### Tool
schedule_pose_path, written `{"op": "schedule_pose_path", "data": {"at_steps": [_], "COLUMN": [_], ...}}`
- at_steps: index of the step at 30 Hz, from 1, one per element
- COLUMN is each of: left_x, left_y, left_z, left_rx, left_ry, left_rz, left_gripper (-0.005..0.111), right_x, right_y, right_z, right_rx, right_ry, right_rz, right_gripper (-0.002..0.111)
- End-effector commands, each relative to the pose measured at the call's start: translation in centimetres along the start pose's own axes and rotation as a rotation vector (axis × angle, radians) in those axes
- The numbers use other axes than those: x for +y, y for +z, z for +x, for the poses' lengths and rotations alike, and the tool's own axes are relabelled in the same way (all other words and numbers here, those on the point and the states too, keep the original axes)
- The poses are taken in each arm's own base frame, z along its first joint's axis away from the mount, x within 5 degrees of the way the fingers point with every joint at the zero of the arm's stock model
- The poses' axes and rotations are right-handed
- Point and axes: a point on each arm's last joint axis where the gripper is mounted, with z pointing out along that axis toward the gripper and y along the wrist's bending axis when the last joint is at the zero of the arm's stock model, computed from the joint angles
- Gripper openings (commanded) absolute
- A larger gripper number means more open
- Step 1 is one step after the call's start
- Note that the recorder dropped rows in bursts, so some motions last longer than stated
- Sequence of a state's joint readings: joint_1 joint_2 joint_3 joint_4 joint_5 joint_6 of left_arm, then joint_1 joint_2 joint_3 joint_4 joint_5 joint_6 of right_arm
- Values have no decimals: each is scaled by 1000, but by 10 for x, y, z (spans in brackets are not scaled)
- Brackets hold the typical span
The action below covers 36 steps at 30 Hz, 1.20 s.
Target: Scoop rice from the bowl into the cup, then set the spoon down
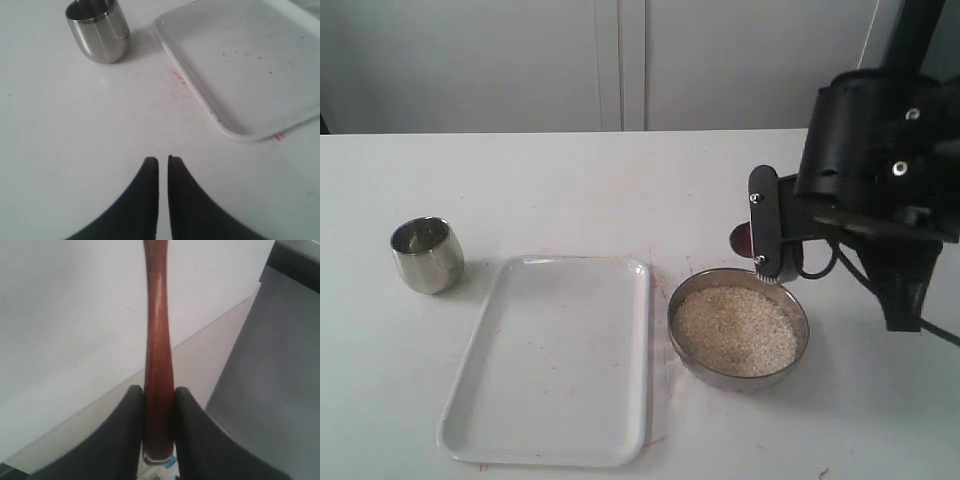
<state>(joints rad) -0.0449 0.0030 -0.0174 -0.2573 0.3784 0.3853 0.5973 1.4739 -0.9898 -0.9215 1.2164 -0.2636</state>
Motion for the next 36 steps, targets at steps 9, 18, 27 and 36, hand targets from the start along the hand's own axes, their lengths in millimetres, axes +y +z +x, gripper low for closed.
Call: {"op": "schedule_pose_path", "data": {"at_steps": [9,18,27,36], "left_x": [-1,-1,-1,-1], "left_y": [0,0,0,0], "left_z": [2,2,2,2], "left_rx": [4,4,4,4], "left_ry": [-7,-7,-7,-7], "left_rz": [3,3,3,3], "left_gripper": [14,14,14,14], "right_x": [13,23,31,38], "right_y": [11,-4,5,8], "right_z": [-2,-24,-35,-38], "right_rx": [79,38,57,47], "right_ry": [-332,-468,-485,-414], "right_rz": [85,151,125,59], "right_gripper": [0,0,0,0]}}
